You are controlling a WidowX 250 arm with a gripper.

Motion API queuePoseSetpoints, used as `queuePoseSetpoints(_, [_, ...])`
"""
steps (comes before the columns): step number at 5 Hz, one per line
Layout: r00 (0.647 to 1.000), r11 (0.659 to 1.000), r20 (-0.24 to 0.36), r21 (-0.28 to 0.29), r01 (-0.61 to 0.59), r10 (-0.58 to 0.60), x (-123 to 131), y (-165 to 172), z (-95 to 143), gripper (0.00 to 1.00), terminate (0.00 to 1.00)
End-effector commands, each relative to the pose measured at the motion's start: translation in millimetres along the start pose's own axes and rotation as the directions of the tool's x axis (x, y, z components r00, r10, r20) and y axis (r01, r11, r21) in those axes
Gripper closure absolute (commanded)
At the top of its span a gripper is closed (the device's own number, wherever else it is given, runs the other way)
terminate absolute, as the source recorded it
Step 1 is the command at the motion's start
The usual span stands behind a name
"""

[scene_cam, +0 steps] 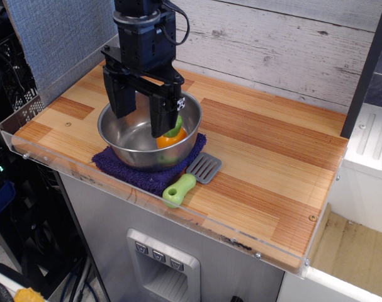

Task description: Pick orange toy from vessel and keep it on the left side of the table

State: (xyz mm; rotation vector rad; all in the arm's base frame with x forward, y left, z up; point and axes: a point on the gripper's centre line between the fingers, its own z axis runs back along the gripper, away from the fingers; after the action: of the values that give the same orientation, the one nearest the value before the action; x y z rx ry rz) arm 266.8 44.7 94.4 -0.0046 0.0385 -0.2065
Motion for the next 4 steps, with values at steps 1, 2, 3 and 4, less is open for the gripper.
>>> queuePoseSetpoints(1, [0.999, 0.999, 0.012, 0.025, -0.035, 0.034, 14.0, 22.7, 2.0, 0.00, 0.00])
queuePoseSetpoints(2, [0.999, 0.999, -0.008, 0.024, -0.031, 0.031, 21.4, 22.9, -7.4, 0.00, 0.00])
queuePoseSetpoints(3, [1.000, 1.000, -0.023, 0.024, -0.018, 0.019, 27.6, 17.6, -15.3, 0.00, 0.00])
queuePoseSetpoints(4, [0.999, 1.000, -0.036, 0.014, -0.001, 0.002, 34.6, 11.0, -24.1, 0.00, 0.00])
